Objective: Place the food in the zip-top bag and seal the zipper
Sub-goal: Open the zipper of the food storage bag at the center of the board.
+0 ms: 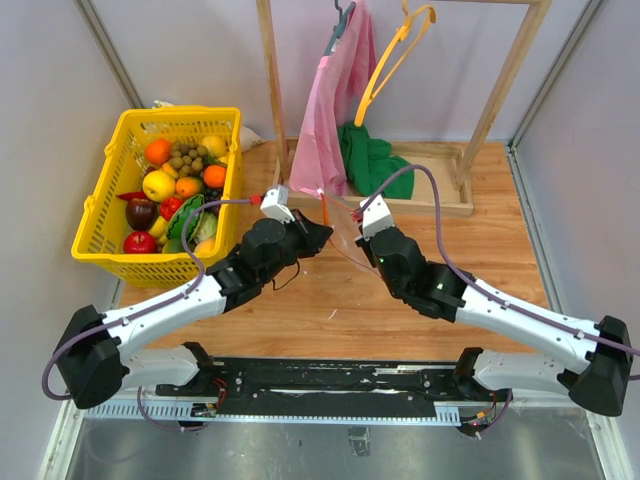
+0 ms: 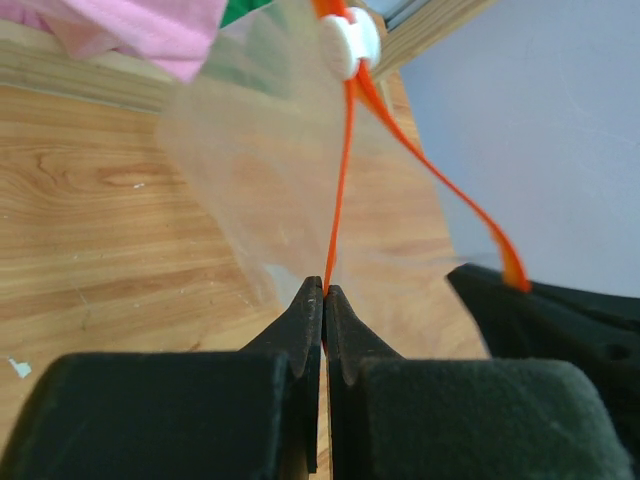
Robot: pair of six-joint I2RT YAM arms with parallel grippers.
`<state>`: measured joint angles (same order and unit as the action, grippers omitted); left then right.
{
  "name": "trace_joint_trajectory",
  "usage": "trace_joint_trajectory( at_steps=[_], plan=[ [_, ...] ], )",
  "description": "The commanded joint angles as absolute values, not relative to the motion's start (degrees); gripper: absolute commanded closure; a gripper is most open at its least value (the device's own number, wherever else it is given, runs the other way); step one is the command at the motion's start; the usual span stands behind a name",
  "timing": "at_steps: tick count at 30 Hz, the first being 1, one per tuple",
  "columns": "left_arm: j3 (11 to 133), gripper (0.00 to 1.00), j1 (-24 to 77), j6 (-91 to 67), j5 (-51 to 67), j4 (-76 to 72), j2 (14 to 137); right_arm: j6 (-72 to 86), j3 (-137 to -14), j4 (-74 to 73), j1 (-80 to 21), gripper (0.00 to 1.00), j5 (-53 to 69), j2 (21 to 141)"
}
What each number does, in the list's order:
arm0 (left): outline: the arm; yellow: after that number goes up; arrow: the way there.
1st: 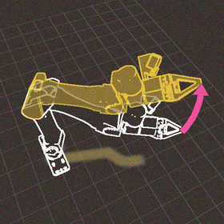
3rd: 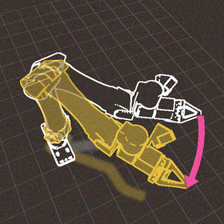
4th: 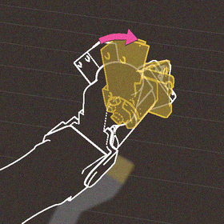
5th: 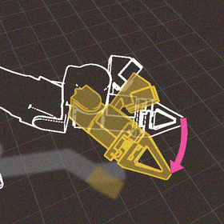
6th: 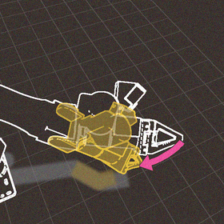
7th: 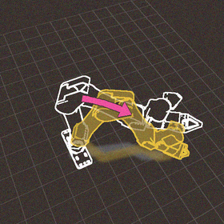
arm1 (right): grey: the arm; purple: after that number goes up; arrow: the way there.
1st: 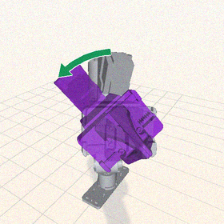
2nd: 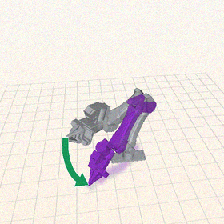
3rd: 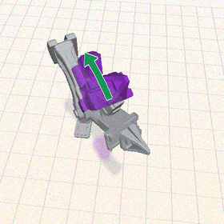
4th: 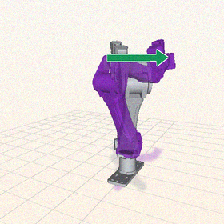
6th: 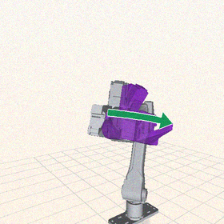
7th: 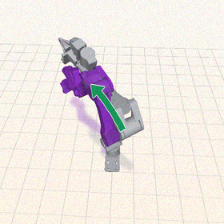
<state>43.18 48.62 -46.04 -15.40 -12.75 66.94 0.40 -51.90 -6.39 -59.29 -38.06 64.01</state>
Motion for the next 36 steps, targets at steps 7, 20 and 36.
trace_joint_trajectory(
  at_steps=[7, 20, 36],
  plan=[
    [46.6, 1.00, 49.2, -41.3, -18.1, -3.8, 64.2, -1.8, -50.1, -3.8, -60.6, 0.99, -48.9, 59.6],
    [47.1, 0.68, 49.2, -44.2, -12.9, -8.1, 66.3, 2.3, -51.5, -1.4, -62.7, 0.99, -44.6, 65.2],
    [43.3, 0.43, 49.3, -55.4, -11.2, -8.6, 67.9, 5.2, -50.5, 4.6, -65.8, 0.99, -47.3, 67.9]
  ],
)
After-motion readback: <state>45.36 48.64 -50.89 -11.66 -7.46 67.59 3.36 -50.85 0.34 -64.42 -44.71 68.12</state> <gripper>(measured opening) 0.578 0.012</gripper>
